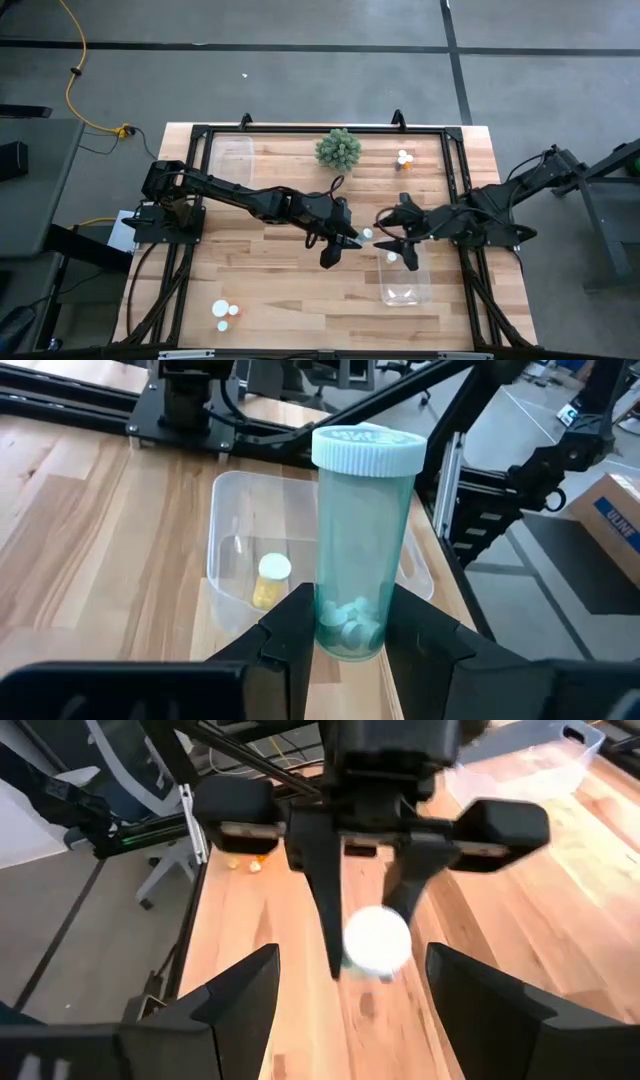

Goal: Pick and place medicine bottles into bin by pill shape (circle, oval)
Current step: Put the left light blue tablet bottle into the right transparent bin

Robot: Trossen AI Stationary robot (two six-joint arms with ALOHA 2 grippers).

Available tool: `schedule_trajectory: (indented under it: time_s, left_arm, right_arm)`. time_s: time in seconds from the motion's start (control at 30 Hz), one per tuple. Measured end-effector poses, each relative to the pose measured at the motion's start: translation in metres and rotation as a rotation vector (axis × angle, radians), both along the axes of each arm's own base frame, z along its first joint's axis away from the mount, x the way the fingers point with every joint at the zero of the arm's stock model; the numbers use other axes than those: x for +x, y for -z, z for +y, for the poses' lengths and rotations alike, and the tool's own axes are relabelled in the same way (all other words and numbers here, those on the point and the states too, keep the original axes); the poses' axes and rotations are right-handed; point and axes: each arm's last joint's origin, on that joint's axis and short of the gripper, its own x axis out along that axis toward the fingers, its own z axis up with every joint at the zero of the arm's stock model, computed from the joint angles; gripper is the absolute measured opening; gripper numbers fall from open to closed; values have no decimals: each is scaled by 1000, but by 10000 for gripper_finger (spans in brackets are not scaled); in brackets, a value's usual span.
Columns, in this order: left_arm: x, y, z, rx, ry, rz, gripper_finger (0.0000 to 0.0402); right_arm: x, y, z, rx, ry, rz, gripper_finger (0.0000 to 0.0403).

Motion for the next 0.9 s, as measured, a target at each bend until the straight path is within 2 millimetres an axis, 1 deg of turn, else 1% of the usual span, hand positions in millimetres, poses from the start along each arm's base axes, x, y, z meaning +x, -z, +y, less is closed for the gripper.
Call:
schedule_trajectory:
  time_s: [0.1, 0.27, 0.5, 0.57, 0.8, 0.9]
  left_arm:
    - [0, 0, 0, 0, 0, 0, 95]
    - [0, 0, 0, 8, 1, -1, 95]
    - [0, 0, 0, 8, 1, -1, 95]
    - [0, 0, 0, 8, 1, -1, 95]
    - [0, 0, 0, 8, 2, -2, 95]
    - [0, 0, 0, 8, 2, -2, 95]
  right_arm:
    - [11, 0, -2, 6, 6, 21, 245]
    - [21, 9, -7, 57, 7, 89, 245]
    - [24, 9, -9, 88, 21, 83, 239]
    - [24, 9, -9, 95, 8, 87, 226]
    - [24, 9, -9, 95, 1, 88, 159]
    - [24, 9, -9, 91, 3, 87, 139]
